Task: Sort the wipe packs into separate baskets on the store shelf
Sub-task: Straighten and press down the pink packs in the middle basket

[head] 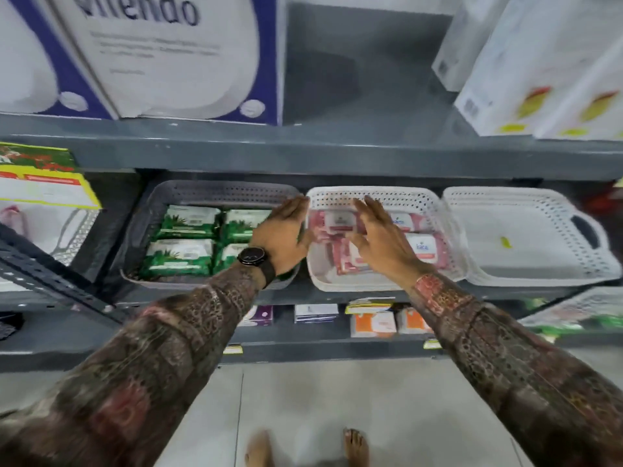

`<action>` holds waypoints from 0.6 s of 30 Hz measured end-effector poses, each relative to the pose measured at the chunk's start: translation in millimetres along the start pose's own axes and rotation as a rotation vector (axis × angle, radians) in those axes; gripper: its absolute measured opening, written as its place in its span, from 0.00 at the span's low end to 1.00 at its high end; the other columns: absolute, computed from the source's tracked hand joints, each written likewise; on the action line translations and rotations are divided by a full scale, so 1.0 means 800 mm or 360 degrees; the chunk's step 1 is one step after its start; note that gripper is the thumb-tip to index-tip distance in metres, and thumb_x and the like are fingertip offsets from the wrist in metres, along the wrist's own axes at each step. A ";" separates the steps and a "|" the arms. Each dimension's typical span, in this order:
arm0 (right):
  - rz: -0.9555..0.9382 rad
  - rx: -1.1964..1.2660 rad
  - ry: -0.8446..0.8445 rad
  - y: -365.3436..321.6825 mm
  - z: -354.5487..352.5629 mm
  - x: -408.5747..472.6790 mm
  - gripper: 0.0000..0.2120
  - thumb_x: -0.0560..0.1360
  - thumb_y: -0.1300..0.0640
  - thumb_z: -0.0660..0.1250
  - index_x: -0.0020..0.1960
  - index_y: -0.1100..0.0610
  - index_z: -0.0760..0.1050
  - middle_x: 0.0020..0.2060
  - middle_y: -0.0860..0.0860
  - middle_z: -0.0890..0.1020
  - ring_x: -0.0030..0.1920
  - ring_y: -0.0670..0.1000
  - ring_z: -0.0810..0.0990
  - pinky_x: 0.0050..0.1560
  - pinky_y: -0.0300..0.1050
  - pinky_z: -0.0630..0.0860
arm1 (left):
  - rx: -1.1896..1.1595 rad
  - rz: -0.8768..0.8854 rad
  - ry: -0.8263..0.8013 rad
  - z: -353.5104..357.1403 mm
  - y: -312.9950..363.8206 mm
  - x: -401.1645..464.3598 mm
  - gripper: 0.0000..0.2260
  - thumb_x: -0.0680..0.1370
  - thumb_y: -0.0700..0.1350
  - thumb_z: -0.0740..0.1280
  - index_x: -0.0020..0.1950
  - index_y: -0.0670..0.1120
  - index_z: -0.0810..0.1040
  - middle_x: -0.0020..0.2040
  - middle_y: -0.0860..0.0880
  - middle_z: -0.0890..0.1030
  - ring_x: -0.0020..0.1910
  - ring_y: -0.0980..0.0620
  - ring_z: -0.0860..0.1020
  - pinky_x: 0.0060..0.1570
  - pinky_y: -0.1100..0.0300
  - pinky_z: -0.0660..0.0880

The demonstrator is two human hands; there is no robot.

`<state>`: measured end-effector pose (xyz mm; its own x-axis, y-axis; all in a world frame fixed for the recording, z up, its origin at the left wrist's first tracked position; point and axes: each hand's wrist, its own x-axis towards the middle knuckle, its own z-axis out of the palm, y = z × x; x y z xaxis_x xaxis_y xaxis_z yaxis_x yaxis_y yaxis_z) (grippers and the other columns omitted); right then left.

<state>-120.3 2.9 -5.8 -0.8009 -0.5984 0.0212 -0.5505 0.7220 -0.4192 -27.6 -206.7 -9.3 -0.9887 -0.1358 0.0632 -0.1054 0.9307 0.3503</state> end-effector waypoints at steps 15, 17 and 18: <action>-0.0064 -0.0329 -0.0136 0.171 -0.057 -0.043 0.39 0.68 0.57 0.81 0.76 0.50 0.70 0.68 0.53 0.78 0.65 0.56 0.79 0.61 0.54 0.80 | 0.0404 0.0034 -0.0443 0.092 0.136 0.061 0.41 0.74 0.63 0.72 0.80 0.47 0.63 0.76 0.46 0.71 0.73 0.40 0.71 0.70 0.43 0.73; -0.0054 -0.0303 -0.0125 0.171 -0.060 -0.040 0.38 0.68 0.57 0.80 0.76 0.50 0.71 0.67 0.52 0.78 0.64 0.56 0.79 0.60 0.53 0.80 | 0.0377 0.0018 -0.0437 0.088 0.133 0.058 0.39 0.74 0.62 0.72 0.79 0.47 0.63 0.77 0.46 0.71 0.73 0.41 0.72 0.70 0.44 0.73; -0.0026 -0.0280 -0.0140 0.170 -0.061 -0.039 0.39 0.67 0.56 0.80 0.76 0.49 0.72 0.66 0.52 0.78 0.64 0.56 0.79 0.59 0.52 0.79 | 0.0363 0.0010 -0.0441 0.084 0.128 0.056 0.39 0.74 0.62 0.72 0.79 0.47 0.64 0.77 0.46 0.71 0.73 0.42 0.72 0.71 0.45 0.73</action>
<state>-181.6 137.0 -19.5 -0.7720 -0.6332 -0.0559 -0.6022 0.7567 -0.2545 -89.7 -95.0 -33.3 -0.9775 -0.0616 -0.2019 -0.0893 0.9873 0.1312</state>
